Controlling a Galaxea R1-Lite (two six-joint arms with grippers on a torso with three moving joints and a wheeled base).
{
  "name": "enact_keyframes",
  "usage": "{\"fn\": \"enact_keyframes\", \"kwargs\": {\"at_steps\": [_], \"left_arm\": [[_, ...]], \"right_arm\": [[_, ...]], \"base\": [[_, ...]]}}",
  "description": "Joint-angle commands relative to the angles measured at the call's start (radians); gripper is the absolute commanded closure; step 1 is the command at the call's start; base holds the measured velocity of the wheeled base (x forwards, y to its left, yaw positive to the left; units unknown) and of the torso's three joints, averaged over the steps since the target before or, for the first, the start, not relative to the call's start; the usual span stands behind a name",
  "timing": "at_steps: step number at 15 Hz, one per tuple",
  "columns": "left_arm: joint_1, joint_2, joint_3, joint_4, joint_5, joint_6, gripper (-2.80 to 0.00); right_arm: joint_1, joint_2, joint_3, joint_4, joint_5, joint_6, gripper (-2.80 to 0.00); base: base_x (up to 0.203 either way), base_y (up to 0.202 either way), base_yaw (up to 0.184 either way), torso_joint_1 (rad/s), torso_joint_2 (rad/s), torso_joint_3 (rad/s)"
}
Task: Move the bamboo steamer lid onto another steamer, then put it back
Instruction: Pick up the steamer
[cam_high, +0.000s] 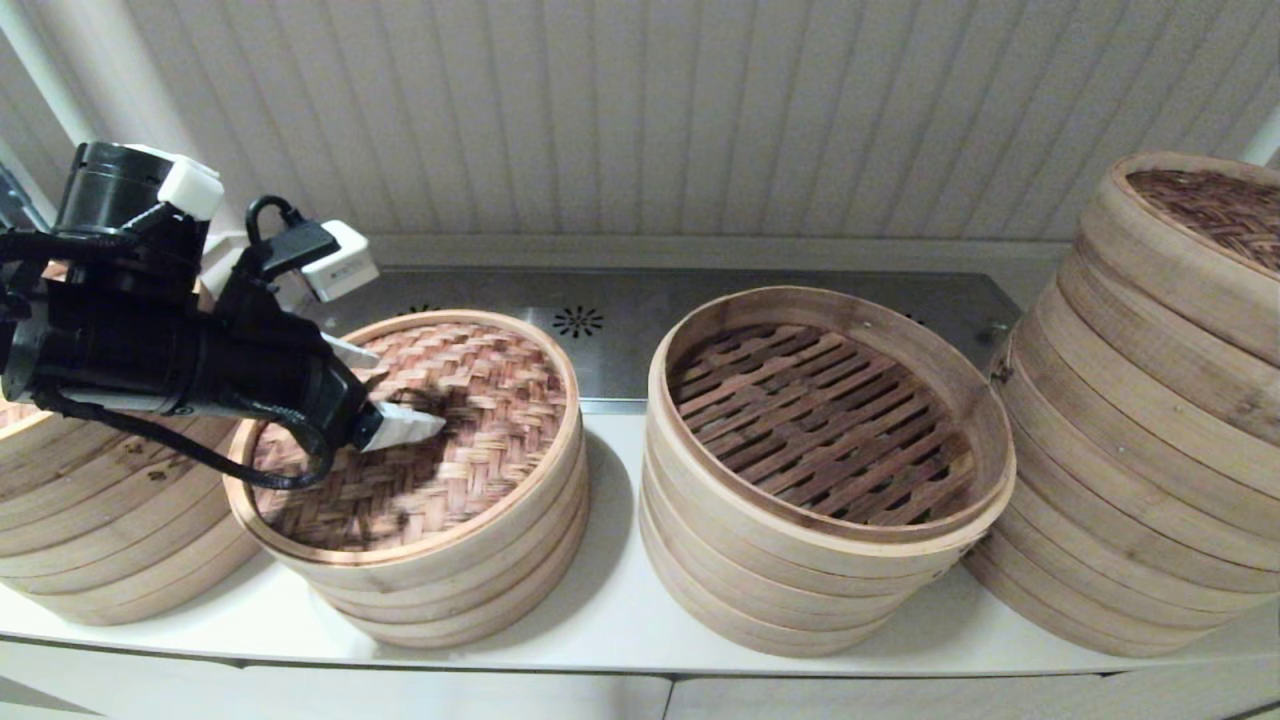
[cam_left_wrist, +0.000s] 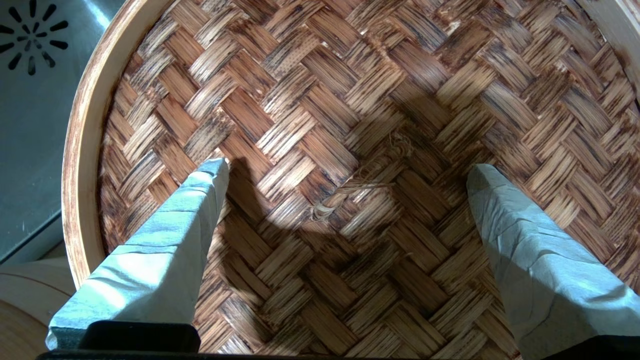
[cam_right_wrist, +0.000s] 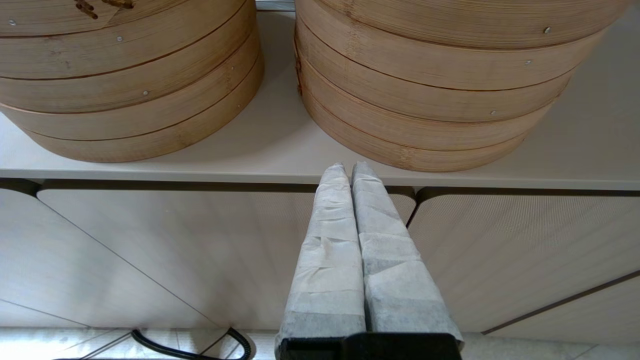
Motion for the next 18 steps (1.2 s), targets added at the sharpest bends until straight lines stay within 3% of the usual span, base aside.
{"fn": "enact_keyframes", "kwargs": {"at_steps": [1, 13, 14, 18], "left_arm": [[0.000, 0.002, -0.001, -0.004, 0.001, 0.001, -2.80], [0.003, 0.035, -0.001, -0.006, -0.041, -0.014, -2.80], [0.004, 0.035, 0.000, -0.006, -0.044, -0.016, 0.00], [0.008, 0.025, 0.004, -0.007, -0.044, -0.016, 0.00]], "right_arm": [[-0.001, 0.001, 0.000, 0.000, 0.001, 0.000, 0.00], [-0.001, 0.001, -0.001, 0.000, -0.001, 0.000, 0.00], [-0.001, 0.001, 0.000, 0.001, -0.001, 0.000, 0.00], [-0.001, 0.001, 0.000, 0.000, 0.001, 0.000, 0.00]], "base": [[0.000, 0.000, 0.000, 0.000, 0.00, 0.000], [0.000, 0.000, 0.000, 0.000, 0.00, 0.000], [0.000, 0.000, 0.000, 0.000, 0.00, 0.000], [0.000, 0.000, 0.000, 0.000, 0.00, 0.000]]}}
